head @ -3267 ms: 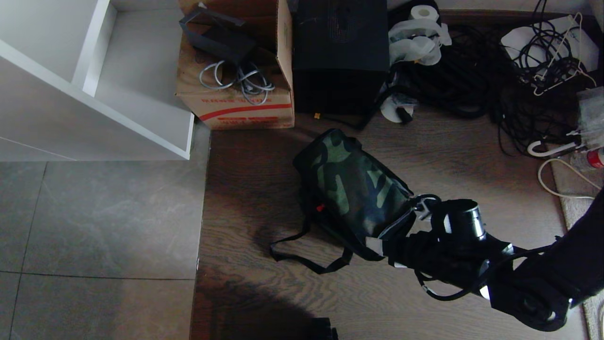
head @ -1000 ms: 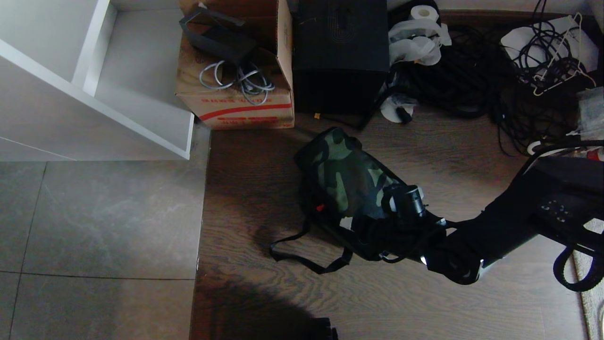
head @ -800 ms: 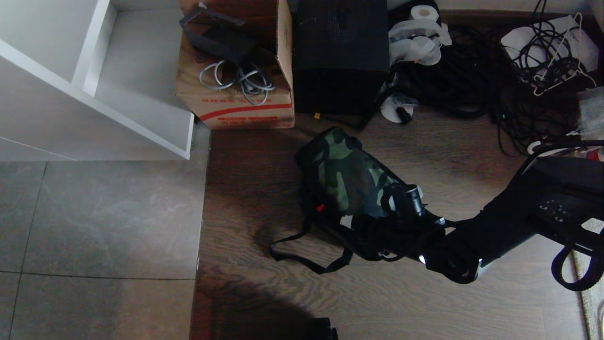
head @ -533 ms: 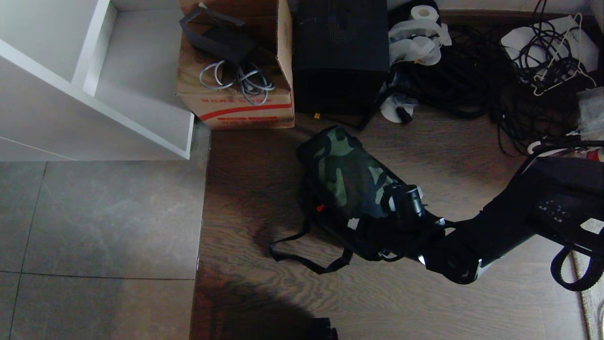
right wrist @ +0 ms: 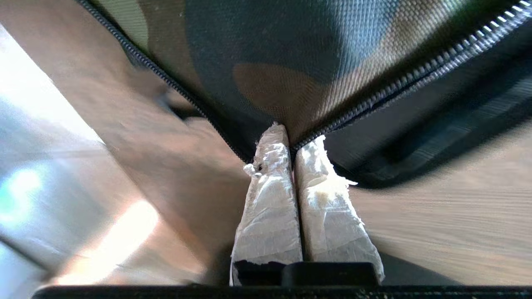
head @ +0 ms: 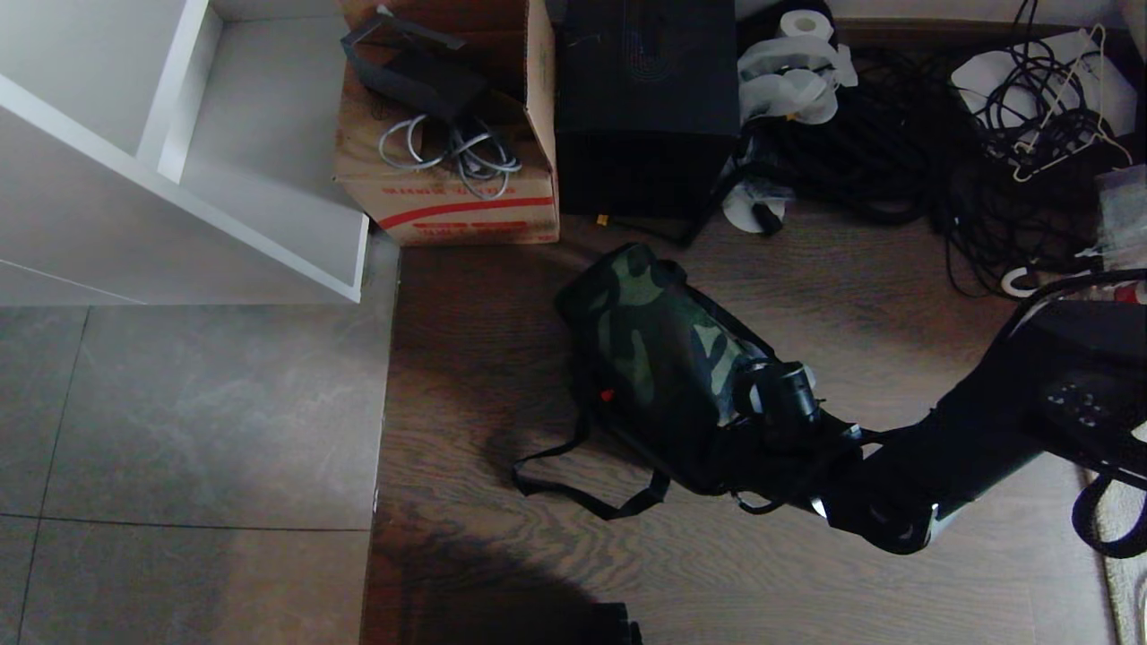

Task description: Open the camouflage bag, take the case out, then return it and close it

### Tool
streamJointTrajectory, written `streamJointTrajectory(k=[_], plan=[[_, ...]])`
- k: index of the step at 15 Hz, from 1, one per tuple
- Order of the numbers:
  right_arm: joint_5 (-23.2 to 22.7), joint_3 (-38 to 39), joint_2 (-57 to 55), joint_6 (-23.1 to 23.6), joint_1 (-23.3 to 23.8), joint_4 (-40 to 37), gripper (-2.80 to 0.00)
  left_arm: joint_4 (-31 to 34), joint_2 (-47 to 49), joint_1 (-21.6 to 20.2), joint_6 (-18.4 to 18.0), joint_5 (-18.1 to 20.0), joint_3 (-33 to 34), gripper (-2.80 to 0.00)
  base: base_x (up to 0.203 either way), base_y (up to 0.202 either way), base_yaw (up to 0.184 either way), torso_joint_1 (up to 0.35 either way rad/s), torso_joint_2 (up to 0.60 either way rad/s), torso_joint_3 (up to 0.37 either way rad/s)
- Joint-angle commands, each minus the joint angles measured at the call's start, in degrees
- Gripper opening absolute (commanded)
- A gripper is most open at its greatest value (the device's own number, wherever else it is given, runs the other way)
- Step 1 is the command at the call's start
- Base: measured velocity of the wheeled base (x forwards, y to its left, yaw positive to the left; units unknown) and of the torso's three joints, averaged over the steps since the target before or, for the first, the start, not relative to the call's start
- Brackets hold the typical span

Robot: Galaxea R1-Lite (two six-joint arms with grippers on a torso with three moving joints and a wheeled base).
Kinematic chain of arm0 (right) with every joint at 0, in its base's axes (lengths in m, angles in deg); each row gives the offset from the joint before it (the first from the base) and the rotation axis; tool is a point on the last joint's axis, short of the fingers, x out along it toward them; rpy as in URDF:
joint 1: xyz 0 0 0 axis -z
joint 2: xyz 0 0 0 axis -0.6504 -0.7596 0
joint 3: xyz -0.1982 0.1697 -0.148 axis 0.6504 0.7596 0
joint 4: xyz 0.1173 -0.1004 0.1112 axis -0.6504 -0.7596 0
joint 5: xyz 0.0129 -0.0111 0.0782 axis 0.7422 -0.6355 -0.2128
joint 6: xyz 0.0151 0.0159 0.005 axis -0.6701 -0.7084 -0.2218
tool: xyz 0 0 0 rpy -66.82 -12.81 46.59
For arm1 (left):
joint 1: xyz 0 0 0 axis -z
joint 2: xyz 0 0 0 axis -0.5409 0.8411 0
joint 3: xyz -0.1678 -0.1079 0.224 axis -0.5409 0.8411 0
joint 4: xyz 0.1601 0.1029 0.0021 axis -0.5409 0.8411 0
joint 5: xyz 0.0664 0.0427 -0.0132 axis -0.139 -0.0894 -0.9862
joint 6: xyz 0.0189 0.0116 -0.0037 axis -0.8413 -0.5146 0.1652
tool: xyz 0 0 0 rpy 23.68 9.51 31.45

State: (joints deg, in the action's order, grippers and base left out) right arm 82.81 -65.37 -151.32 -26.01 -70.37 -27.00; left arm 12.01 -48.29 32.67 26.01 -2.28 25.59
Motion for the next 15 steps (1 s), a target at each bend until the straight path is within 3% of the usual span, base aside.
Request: streamJointTrajectory(k=[1, 7, 14, 15], plan=[[-0.31, 4.33, 3.96, 3.81, 1.04, -1.10, -2.80, -0.02, -0.11, -0.01, 0.08, -0.04, 0.62, -2.80, 0.000, 0.000, 0.000, 0.000, 0.00, 0.000], [-0.45, 11.70, 6.98, 7.42, 2.84, -4.58, -2.80, -0.02, -0.11, -0.01, 0.08, -0.04, 0.61, -2.80, 0.000, 0.000, 0.000, 0.000, 0.00, 0.000], [-1.00, 12.96, 8.38, 12.95, 3.35, -5.38, -2.80, -0.02, -0.02, -0.01, 0.07, -0.04, 0.62, -2.80, 0.000, 0.000, 0.000, 0.000, 0.00, 0.000], [-0.94, 12.94, 8.37, 12.62, 3.24, -5.10, 0.00, -0.02, -0.02, -0.01, 0.08, -0.04, 0.62, -2.80, 0.000, 0.000, 0.000, 0.000, 0.00, 0.000]])
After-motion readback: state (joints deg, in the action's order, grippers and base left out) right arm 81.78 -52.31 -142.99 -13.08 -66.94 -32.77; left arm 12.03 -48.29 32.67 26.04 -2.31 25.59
